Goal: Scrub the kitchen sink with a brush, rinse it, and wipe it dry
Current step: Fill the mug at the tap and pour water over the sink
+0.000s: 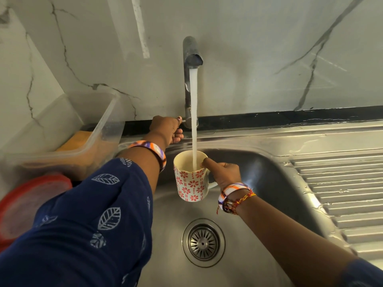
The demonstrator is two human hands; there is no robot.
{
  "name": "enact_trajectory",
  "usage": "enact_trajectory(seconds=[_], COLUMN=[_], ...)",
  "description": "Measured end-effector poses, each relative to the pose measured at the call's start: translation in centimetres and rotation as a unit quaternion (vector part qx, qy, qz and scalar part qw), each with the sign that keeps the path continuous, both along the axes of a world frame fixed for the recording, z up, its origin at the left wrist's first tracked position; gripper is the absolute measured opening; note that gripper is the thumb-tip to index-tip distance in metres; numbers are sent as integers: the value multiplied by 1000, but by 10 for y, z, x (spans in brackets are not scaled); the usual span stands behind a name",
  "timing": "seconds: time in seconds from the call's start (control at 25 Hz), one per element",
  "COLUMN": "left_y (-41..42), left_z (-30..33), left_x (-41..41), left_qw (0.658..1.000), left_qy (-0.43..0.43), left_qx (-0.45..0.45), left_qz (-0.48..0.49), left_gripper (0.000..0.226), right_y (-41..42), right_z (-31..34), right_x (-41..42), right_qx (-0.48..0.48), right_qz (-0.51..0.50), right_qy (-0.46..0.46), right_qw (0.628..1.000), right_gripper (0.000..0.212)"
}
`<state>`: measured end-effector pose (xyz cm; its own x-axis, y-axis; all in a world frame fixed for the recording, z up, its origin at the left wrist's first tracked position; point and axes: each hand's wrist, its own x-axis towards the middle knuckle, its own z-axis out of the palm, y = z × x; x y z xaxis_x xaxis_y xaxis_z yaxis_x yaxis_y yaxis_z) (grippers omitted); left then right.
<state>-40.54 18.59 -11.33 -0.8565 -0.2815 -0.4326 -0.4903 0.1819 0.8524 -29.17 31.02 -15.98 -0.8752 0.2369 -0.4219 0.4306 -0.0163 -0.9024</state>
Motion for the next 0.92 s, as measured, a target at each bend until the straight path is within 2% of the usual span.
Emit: enact_trajectory(seconds=[0.36, 0.92], left_y=[-1, -9], left_z=[2, 8], left_x=[4, 10], left_qw=[1000, 987], left_qy=[8, -30], left_qx=[20, 155], left_qz=[4, 2], left_gripper=[34, 28], right_y=[-1, -3], right_z=[-3, -4], right_x=[4, 6], right_qx=[10, 4], right_qz=[11, 15], right_qy=[0, 0], right_qw=[1000, 1000], right_gripper=[35, 36])
